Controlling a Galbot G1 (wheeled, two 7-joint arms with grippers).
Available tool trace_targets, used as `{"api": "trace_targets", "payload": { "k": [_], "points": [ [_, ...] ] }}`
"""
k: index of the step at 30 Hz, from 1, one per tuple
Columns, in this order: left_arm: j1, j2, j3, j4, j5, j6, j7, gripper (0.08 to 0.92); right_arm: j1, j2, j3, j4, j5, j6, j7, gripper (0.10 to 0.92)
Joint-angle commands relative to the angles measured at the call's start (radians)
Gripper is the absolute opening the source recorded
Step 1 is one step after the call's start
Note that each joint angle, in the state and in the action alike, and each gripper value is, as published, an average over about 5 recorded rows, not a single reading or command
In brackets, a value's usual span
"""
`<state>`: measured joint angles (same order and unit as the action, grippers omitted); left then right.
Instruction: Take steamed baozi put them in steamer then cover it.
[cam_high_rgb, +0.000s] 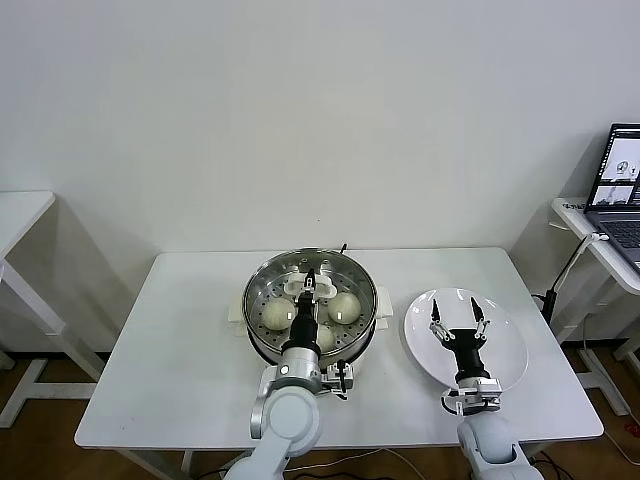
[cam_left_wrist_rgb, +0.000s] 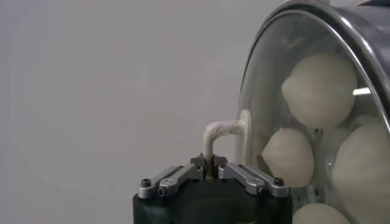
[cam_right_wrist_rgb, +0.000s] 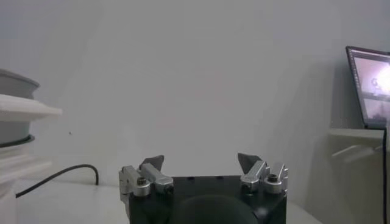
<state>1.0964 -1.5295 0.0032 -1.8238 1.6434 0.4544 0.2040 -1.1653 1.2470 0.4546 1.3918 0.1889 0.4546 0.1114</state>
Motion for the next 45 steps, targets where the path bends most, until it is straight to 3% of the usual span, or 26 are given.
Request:
{"api": "trace_targets", "payload": {
  "k": [1,5,13,22,26,30,33,36,40,45],
  "points": [
    [0.007,-0.004,-0.007,0.007,0.025,-0.009,0.011,0.187,0.0,0.001,0.0,0.0,-0.001,0.001,0.0,0.823],
    [0.016,-0.004,-0.008,-0.011,0.021,-0.011,0.009,0.229,-0.001,0.0,0.0,0.0,-0.001,0.001,0.0,0.823],
    [0.056,0.024,0.003,-0.113,-0.007,-0.009,0.008,0.458,-0.003,0.0,-0.001,0.002,-0.003,0.001,-0.001,0.823],
    [0.168,0.162,0.008,-0.326,-0.117,-0.004,-0.004,0.718,-0.007,-0.001,-0.005,0.018,-0.009,-0.015,-0.008,0.823],
    [0.247,0.224,-0.077,-0.435,-0.252,-0.016,-0.059,0.805,-0.023,-0.019,-0.022,0.049,-0.007,-0.071,0.039,0.823],
    [0.329,0.256,-0.278,-0.499,-0.56,-0.066,-0.193,0.821,-0.043,-0.036,-0.024,0.08,0.034,-0.104,0.047,0.823],
    [0.354,0.254,-0.457,-0.488,-0.924,-0.129,-0.305,0.822,-0.059,-0.044,-0.016,0.105,0.099,-0.125,0.03,0.823],
    [0.349,0.251,-0.609,-0.42,-1.256,-0.217,-0.345,0.823,-0.07,-0.046,-0.013,0.12,0.145,-0.125,0.02,0.823],
    [0.324,0.244,-0.729,-0.284,-1.525,-0.344,-0.326,0.823,-0.083,-0.045,-0.017,0.135,0.166,-0.133,0.022,0.823],
    [0.308,0.245,-0.771,-0.14,-1.653,-0.468,-0.255,0.823,-0.103,-0.046,-0.023,0.156,0.168,-0.16,0.031,0.823]
  ]
}}
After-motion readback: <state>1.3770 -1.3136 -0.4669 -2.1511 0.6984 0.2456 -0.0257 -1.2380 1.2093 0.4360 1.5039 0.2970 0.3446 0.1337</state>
